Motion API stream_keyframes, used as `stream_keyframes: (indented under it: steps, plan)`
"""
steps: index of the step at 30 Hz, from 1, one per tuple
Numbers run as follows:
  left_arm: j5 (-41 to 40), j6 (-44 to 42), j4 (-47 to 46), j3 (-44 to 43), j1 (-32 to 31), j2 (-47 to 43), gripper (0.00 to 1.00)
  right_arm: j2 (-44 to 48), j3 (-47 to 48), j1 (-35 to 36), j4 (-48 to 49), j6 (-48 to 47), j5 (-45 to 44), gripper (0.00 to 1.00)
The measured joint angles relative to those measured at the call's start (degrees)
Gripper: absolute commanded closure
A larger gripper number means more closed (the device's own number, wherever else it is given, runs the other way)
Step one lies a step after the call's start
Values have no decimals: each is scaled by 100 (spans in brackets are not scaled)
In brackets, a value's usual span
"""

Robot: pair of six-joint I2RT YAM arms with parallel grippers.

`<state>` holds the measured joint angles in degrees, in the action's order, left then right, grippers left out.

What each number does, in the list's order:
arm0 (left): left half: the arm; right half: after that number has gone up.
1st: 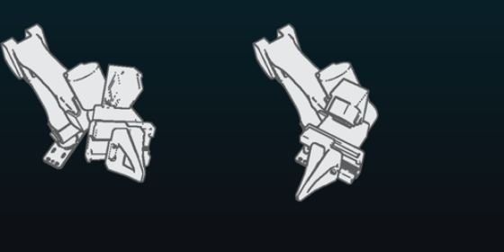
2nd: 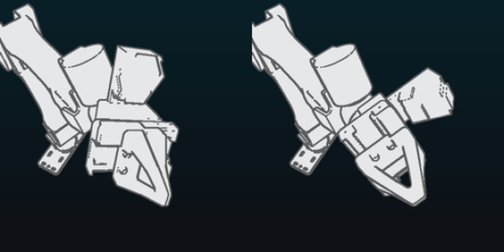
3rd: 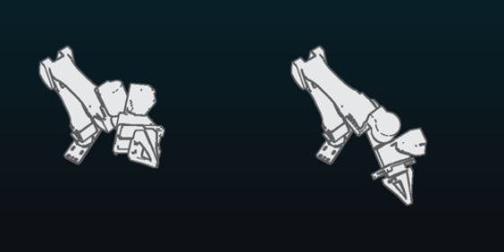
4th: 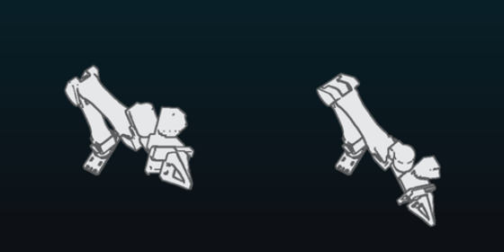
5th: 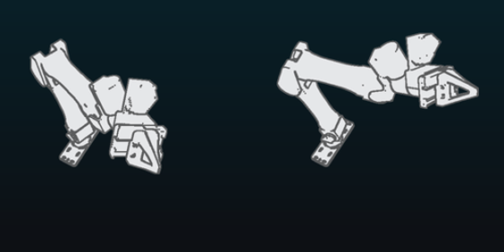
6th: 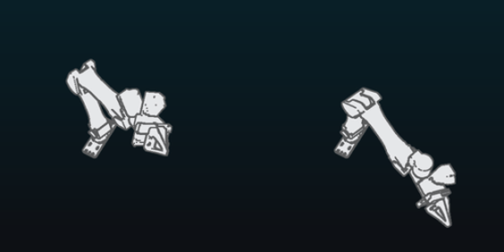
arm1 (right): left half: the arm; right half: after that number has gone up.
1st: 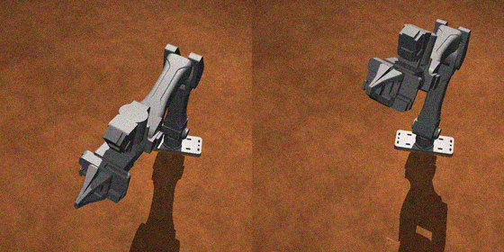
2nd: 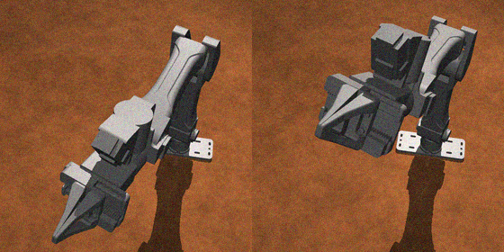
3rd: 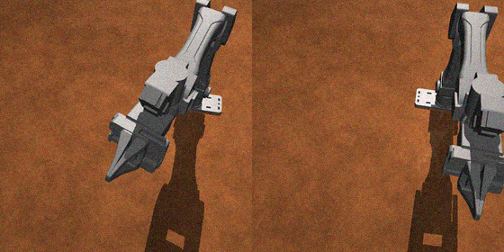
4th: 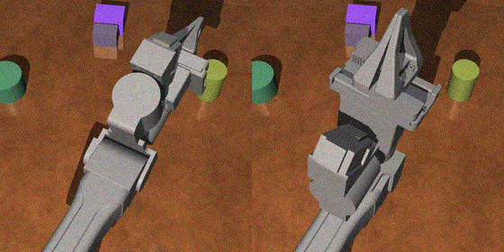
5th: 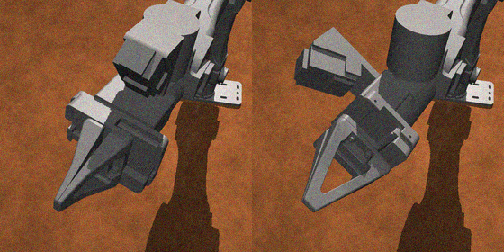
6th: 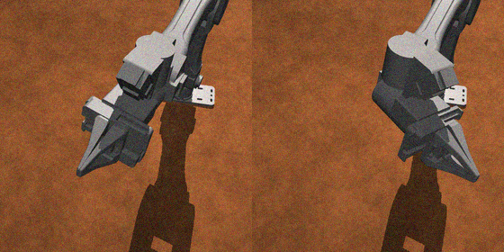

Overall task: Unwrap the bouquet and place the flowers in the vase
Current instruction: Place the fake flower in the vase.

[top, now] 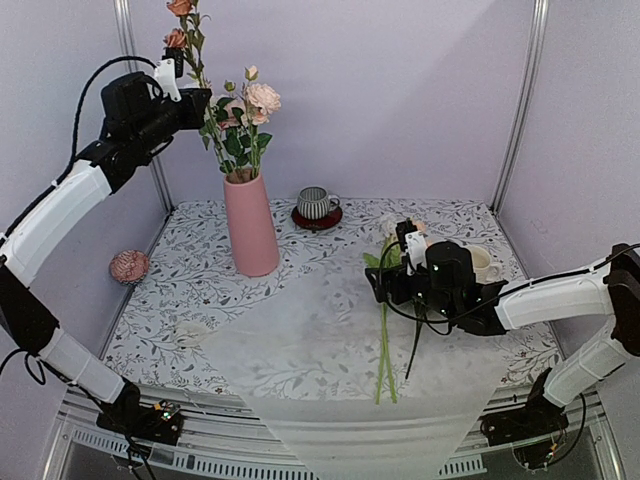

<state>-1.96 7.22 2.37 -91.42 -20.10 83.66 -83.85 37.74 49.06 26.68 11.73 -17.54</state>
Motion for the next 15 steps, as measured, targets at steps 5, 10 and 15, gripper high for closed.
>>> stream_keyframes:
  steps: [5,10,15]
  plan:
    - [61,201,52,83,39,197,100,-35,0,0,7,-4,2,2]
    - [111,544,2,621,42,173,74,-76,0,0,7,-17,4,2]
    - [173,761,107,1036,50,173,47,-92,0,0,7,-20,4,2]
